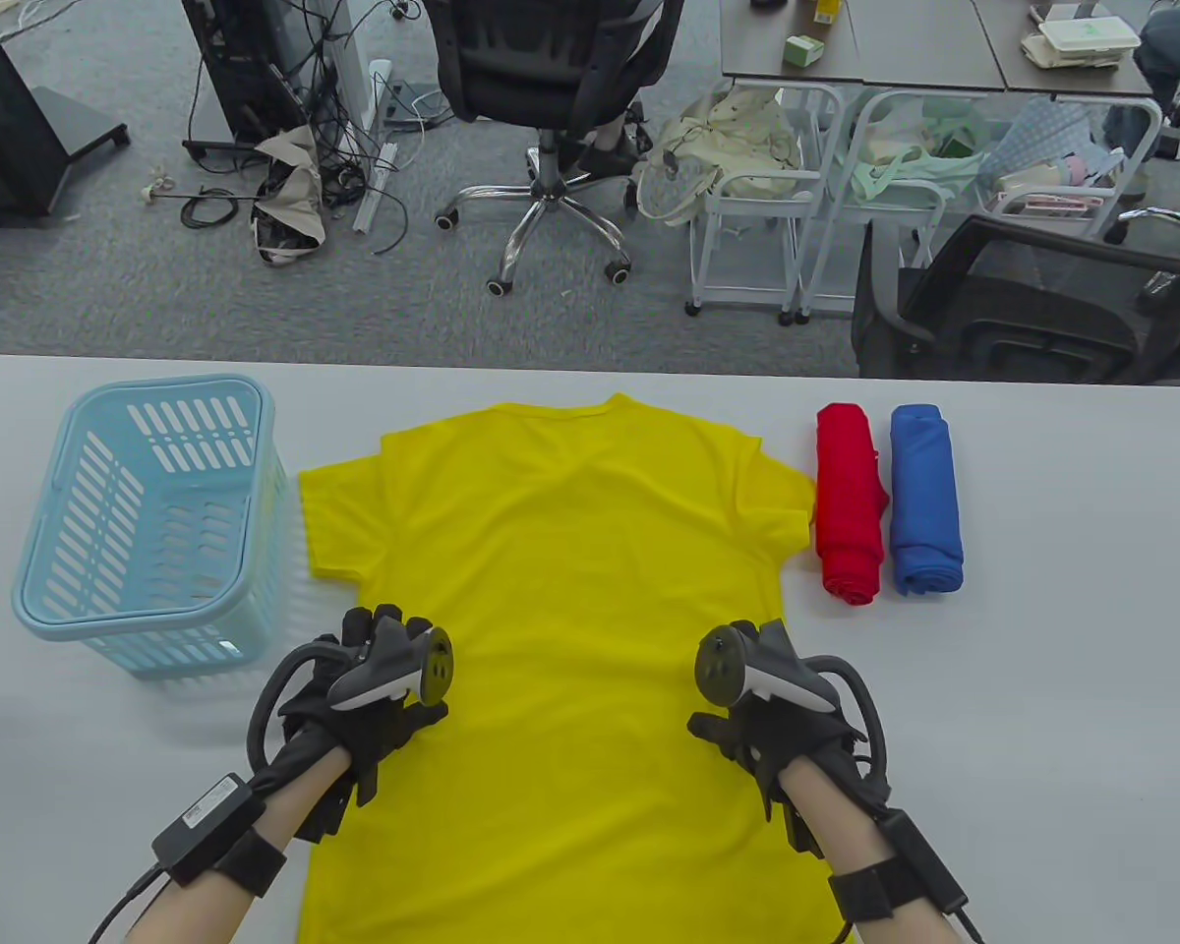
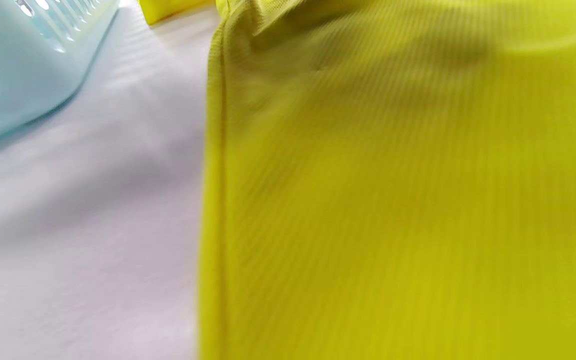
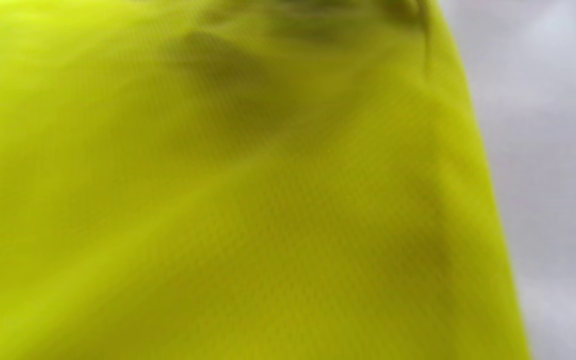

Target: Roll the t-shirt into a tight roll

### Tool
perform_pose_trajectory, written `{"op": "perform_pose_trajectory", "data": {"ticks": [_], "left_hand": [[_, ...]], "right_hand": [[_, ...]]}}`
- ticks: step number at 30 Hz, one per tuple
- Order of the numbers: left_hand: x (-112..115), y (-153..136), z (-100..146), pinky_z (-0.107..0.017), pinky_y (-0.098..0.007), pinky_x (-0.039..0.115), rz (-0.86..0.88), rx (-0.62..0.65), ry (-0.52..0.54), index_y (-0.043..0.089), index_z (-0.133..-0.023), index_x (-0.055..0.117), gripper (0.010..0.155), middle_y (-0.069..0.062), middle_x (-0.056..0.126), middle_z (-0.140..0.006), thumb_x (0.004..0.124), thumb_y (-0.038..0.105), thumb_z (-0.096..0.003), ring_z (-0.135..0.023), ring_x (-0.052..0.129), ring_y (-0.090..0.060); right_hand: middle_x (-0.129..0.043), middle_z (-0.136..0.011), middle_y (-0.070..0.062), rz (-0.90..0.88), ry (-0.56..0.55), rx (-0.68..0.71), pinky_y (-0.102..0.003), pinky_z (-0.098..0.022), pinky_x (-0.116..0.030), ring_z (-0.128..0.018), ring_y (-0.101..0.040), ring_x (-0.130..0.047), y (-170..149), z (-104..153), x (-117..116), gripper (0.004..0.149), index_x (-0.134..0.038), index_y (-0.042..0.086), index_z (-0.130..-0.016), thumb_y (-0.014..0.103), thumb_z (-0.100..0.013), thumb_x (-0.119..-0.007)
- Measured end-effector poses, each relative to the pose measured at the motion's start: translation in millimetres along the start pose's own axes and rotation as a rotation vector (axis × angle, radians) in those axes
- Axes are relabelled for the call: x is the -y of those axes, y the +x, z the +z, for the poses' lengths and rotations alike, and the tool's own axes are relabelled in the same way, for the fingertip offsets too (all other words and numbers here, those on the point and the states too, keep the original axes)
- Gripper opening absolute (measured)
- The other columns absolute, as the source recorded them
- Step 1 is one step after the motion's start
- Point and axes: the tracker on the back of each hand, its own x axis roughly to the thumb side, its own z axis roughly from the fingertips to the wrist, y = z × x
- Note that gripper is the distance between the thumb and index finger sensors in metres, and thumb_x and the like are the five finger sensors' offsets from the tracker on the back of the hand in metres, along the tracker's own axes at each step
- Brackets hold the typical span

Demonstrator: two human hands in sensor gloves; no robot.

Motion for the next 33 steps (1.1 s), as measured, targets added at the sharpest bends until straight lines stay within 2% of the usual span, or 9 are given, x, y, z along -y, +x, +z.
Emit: {"op": "perform_pose_trajectory", "data": {"ticks": [3, 6, 8, 15, 21, 25, 28, 31, 33], "left_hand": [[-3, -3, -29, -0.084, -0.059, 0.034, 0.023, -0.057, -0.042, 0.032, -0.108, -0.003, 0.081, -0.009, 0.002, -0.121, 0.028, 0.068, -0.0428, -0.115, 0.015, -0.039], [-2, -14, -50, -0.084, -0.059, 0.027, 0.064, -0.060, -0.110, 0.032, -0.102, -0.014, 0.082, -0.008, -0.012, -0.115, 0.022, 0.070, -0.0384, -0.112, 0.004, -0.038], [-7, -24, -60, -0.084, -0.059, 0.021, 0.155, -0.045, -0.118, 0.036, -0.102, -0.012, 0.082, -0.004, -0.014, -0.114, 0.028, 0.071, -0.0394, -0.111, 0.000, -0.035], [-27, -20, -81, -0.084, -0.059, 0.021, 0.159, -0.054, -0.160, 0.037, -0.100, -0.013, 0.083, -0.003, -0.017, -0.113, 0.031, 0.072, -0.0396, -0.110, -0.003, -0.034], [-30, -11, -71, -0.084, -0.059, 0.024, 0.121, -0.036, -0.053, 0.036, -0.103, -0.009, 0.081, -0.005, -0.013, -0.115, 0.030, 0.070, -0.0410, -0.111, 0.000, -0.036], [-37, -15, -65, -0.085, -0.059, 0.029, 0.079, -0.044, -0.022, 0.035, -0.105, -0.007, 0.082, -0.006, -0.010, -0.117, 0.032, 0.070, -0.0421, -0.113, 0.004, -0.037], [-40, -21, -71, -0.085, -0.060, 0.030, 0.112, -0.038, -0.058, 0.035, -0.106, -0.005, 0.081, -0.004, -0.006, -0.118, 0.033, 0.070, -0.0426, -0.113, 0.005, -0.036], [-40, -23, -74, -0.084, -0.058, 0.036, 0.141, -0.007, -0.143, 0.036, -0.107, 0.002, 0.078, -0.002, -0.002, -0.119, 0.035, 0.068, -0.0436, -0.115, 0.015, -0.034], [-47, -25, -71, -0.084, -0.058, 0.039, 0.116, -0.017, -0.095, 0.036, -0.109, 0.005, 0.079, -0.002, 0.007, -0.122, 0.035, 0.068, -0.0437, -0.117, 0.023, -0.033]], "right_hand": [[0.005, -0.114, -0.016, 0.007, 0.026, -0.042, -0.061, -0.076, -0.027, -0.108, -0.046, -0.002, -2, -22, 8, 0.070, 0.000, 0.020, -0.111, 0.045, -0.061, -0.041], [0.007, -0.111, -0.015, -0.011, 0.080, -0.072, -0.061, -0.075, -0.024, -0.106, -0.043, 0.001, -8, -40, 8, 0.072, 0.003, 0.024, -0.109, 0.052, -0.059, -0.042], [0.006, -0.112, -0.013, -0.047, 0.032, -0.077, -0.061, -0.076, -0.023, -0.107, -0.041, 0.001, -15, -51, 15, 0.073, 0.000, 0.025, -0.110, 0.054, -0.059, -0.043], [0.006, -0.112, -0.012, -0.121, 0.085, -0.140, -0.060, -0.076, -0.024, -0.107, -0.040, 0.001, -30, -73, 37, 0.078, -0.001, 0.023, -0.110, 0.055, -0.058, -0.051], [0.004, -0.112, -0.013, -0.137, 0.081, -0.176, -0.059, -0.076, -0.026, -0.107, -0.041, -0.002, -43, -68, 35, 0.077, -0.003, 0.021, -0.110, 0.052, -0.059, -0.052], [-0.011, -0.116, -0.015, 0.031, 0.016, -0.261, -0.057, -0.076, -0.037, -0.110, -0.044, -0.018, -29, -53, 39, 0.071, -0.016, 0.021, -0.113, 0.048, -0.059, -0.053], [-0.012, -0.118, -0.015, 0.061, -0.038, -0.138, -0.057, -0.076, -0.037, -0.111, -0.043, -0.018, 0, -35, 38, 0.071, -0.016, 0.021, -0.115, 0.050, -0.059, -0.050], [-0.012, -0.118, -0.016, -0.003, 0.004, 0.025, -0.057, -0.076, -0.037, -0.111, -0.044, -0.018, 27, -26, 27, 0.075, -0.014, 0.021, -0.115, 0.055, -0.058, -0.049], [-0.009, -0.117, -0.017, 0.030, 0.043, 0.018, -0.058, -0.076, -0.036, -0.110, -0.045, -0.016, 32, -27, 17, 0.080, -0.010, 0.020, -0.114, 0.057, -0.058, -0.052]]}}
